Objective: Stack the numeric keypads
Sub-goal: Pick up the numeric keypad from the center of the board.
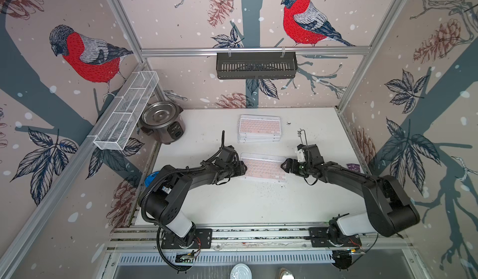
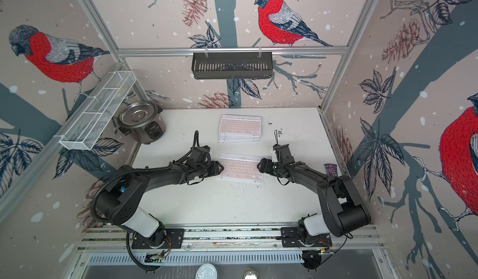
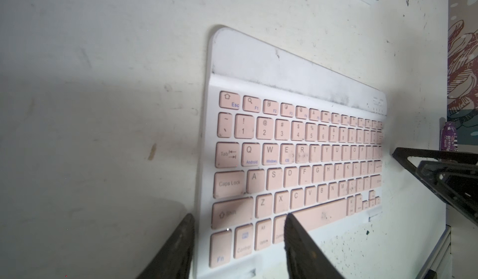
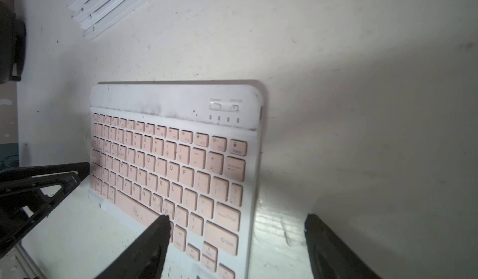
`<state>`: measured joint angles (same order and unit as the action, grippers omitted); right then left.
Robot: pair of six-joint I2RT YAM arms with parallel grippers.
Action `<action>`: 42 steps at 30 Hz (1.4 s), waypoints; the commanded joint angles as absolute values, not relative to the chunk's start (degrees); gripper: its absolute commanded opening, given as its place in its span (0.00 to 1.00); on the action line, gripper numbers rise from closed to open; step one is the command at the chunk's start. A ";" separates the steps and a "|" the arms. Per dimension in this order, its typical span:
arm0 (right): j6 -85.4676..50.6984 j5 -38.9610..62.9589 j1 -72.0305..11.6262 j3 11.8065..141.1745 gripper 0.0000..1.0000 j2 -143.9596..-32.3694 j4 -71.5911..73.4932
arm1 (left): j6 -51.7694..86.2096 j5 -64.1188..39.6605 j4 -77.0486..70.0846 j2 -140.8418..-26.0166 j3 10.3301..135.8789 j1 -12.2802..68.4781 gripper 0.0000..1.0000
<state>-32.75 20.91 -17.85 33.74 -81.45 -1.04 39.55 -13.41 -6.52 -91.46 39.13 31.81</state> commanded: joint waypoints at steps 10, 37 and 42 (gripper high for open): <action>-29.55 34.33 -11.69 31.72 0.84 -77.94 -0.22 | 38.30 -12.83 -5.99 -90.76 37.71 31.90 0.56; -33.17 16.34 -23.76 35.77 0.84 -84.81 -2.90 | 37.95 -14.37 -10.47 -92.94 35.95 32.90 0.56; -34.99 16.33 -25.65 35.86 0.84 -84.79 -2.18 | 39.12 -14.77 -11.54 -92.81 34.57 33.74 0.56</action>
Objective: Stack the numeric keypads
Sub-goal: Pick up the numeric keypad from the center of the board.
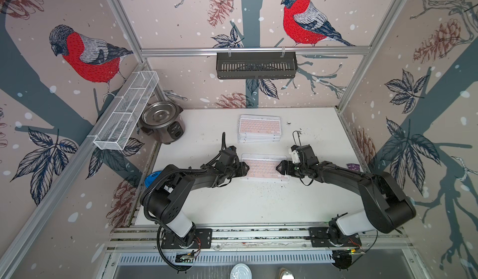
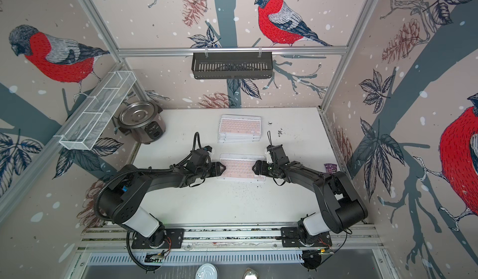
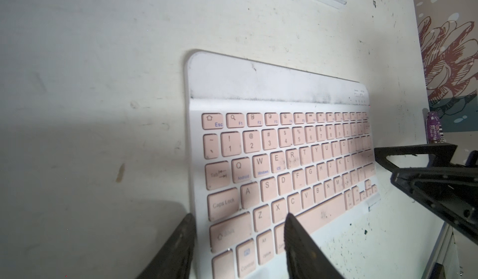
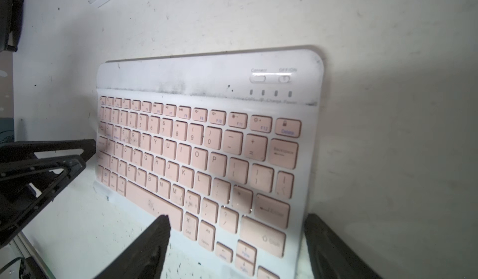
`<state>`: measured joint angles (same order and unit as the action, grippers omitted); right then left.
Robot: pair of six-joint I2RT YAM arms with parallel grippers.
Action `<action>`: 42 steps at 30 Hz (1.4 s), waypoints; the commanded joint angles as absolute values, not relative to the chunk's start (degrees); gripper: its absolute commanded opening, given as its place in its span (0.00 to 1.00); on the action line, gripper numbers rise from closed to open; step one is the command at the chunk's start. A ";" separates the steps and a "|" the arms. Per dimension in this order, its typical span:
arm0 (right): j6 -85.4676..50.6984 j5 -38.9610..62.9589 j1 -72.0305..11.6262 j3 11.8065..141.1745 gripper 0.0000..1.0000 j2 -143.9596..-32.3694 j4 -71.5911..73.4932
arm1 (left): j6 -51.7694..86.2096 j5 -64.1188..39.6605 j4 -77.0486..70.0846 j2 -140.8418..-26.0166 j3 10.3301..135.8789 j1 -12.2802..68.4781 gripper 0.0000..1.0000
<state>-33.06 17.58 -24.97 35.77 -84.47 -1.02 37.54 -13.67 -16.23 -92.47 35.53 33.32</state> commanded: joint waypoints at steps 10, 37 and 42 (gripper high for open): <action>-38.55 30.19 -22.86 34.71 0.83 -82.00 4.66 | 40.95 -14.91 -12.88 -92.60 32.62 35.64 0.56; -43.51 46.14 -20.32 26.10 0.82 -68.19 15.35 | 41.21 -18.15 -14.70 -91.55 30.15 36.56 0.56; -45.88 47.21 -20.13 24.42 0.81 -66.59 18.70 | 40.95 -20.12 -15.62 -91.03 29.62 36.66 0.56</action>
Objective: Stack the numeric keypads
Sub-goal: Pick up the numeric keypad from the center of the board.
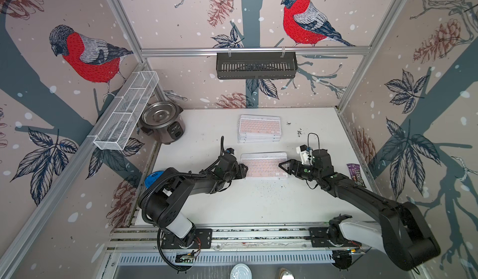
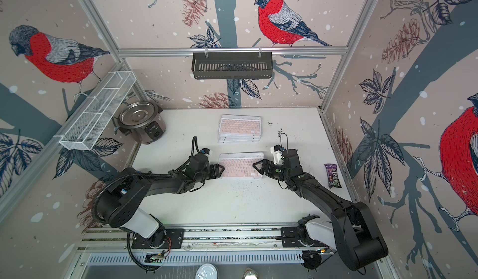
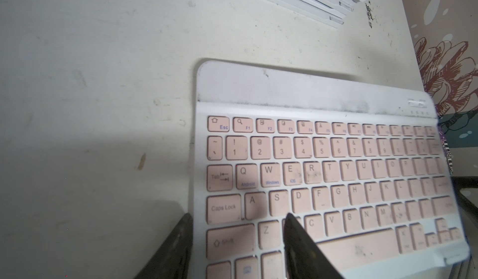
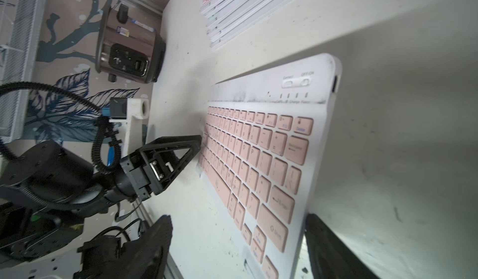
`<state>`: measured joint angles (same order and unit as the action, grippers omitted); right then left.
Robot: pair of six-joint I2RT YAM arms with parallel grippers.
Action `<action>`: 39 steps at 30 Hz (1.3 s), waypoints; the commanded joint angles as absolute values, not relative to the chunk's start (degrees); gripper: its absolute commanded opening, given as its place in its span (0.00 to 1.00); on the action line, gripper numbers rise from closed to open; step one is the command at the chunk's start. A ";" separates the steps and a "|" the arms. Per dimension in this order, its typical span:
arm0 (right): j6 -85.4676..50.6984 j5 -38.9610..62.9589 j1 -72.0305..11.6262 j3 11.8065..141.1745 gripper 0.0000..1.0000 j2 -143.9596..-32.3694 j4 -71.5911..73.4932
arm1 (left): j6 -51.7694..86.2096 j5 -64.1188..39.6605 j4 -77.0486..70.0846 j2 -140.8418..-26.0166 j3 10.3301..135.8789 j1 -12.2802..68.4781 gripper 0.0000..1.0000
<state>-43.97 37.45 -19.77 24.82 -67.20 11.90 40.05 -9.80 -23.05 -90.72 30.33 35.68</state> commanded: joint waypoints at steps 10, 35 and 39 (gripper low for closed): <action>-42.69 43.17 -19.91 25.56 0.79 -64.93 13.14 | 41.13 -19.47 -14.95 -90.60 29.05 36.94 0.56; -37.09 38.05 -17.52 28.65 0.59 -66.85 3.08 | 42.17 -15.40 -12.74 -89.43 29.43 36.81 0.56; -37.10 38.30 -17.51 28.74 0.57 -66.76 2.99 | 42.26 -15.33 -12.83 -89.21 29.37 36.78 0.56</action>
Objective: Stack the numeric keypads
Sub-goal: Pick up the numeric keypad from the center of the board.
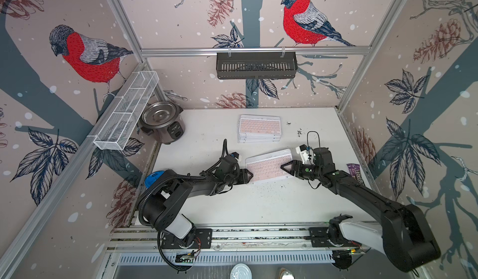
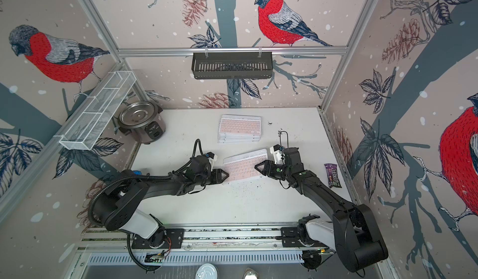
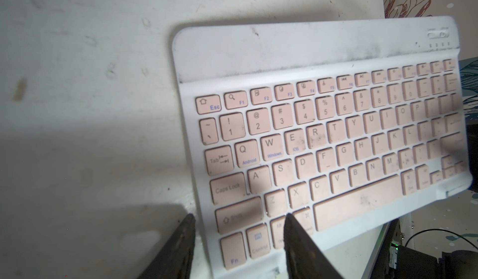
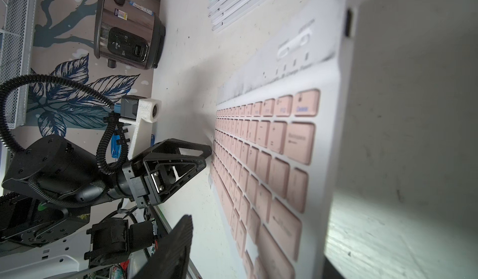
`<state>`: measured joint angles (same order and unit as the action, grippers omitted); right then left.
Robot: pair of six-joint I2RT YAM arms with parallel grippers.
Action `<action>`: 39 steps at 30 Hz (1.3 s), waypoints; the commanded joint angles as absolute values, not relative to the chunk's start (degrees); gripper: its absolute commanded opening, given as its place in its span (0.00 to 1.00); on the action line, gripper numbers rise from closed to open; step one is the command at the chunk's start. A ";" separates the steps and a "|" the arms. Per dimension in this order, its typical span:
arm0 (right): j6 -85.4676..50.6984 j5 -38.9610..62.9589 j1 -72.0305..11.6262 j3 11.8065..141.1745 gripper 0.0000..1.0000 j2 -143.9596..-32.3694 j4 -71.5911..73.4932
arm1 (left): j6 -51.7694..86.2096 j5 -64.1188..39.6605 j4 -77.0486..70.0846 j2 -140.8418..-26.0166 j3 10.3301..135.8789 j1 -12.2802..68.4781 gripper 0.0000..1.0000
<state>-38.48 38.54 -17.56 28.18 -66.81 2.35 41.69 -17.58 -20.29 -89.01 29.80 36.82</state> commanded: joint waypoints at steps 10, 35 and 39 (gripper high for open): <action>-36.66 38.40 -17.53 29.17 0.46 -67.01 2.29 | 42.67 -15.51 -13.74 -89.29 29.27 36.86 0.56; -37.37 42.42 -14.52 28.90 0.07 -64.66 2.53 | 43.15 -9.96 -8.72 -81.29 32.40 36.48 0.56; -38.41 45.05 -12.77 30.54 0.07 -63.17 3.18 | 42.60 -7.38 -4.21 -76.78 33.56 35.30 0.56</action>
<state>-37.78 42.54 -13.39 29.28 -63.99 0.75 43.07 -10.61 -8.84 -78.70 32.86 35.99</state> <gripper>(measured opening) 0.077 0.559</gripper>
